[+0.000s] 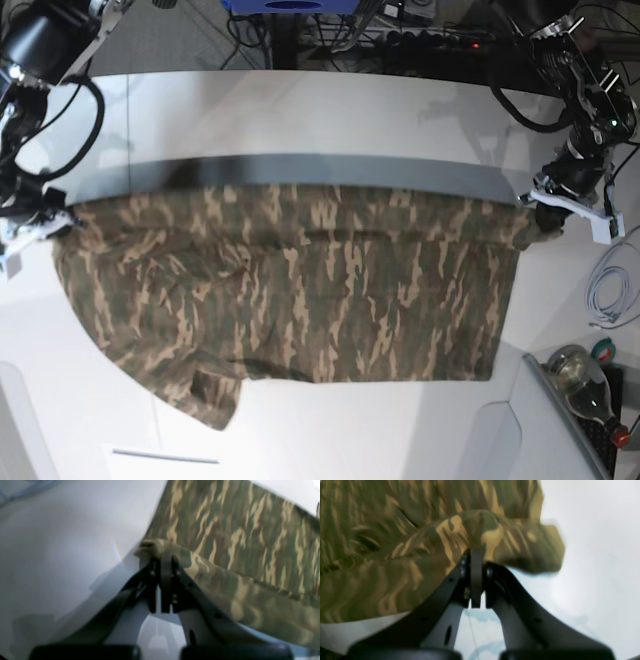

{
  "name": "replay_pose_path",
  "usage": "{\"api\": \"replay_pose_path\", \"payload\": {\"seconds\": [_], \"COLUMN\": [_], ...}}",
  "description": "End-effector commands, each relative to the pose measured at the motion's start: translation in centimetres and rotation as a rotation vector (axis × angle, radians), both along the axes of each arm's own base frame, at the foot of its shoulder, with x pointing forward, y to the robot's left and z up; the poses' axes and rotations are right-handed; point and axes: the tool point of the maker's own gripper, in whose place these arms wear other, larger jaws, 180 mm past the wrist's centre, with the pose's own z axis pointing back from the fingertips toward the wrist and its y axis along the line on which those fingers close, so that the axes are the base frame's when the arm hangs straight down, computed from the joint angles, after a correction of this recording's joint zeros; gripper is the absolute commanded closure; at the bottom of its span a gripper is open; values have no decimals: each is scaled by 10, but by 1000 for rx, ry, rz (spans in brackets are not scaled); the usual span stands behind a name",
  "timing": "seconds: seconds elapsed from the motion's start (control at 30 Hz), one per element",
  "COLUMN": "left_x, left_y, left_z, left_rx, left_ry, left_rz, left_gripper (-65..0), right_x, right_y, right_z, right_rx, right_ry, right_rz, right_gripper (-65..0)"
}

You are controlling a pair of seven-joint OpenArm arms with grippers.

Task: Layout the t-shirt on the table in an organized manner, then fold the t-shirt properly
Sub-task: 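Pull the held edge away from the shirt body with both grippers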

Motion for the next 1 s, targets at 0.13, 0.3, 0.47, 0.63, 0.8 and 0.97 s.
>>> {"api": "replay_pose_path", "payload": {"seconds": [0.13,0.3,0.47,0.63,0.8,0.97], "left_x": [-24,-42,-61,-80,-95,-109], "left_y": [6,11,18,17,23,22], "left_z": [-6,-17,-37,-48,-56,-64], "left_rx": [25,37,21,15,23,18], "left_ry": [14,-6,51,83,71,102], "left_rz": [7,30,53,63,89,95], "left_gripper": [0,0,0,0,0,0], "right_x": [-19,-48,-74,-94,-107,-115], "right_y": [5,3,0,8,11,9], "right_z": [-8,-25,-35,-44,-50,-53], "right_rx": [-15,-24,-36,-24,-22,-24], "right_ry": [-43,-23,3,12,18,33], "right_rz": [24,6,-5,-21,-26,-30], "right_gripper": [0,0,0,0,0,0]}}
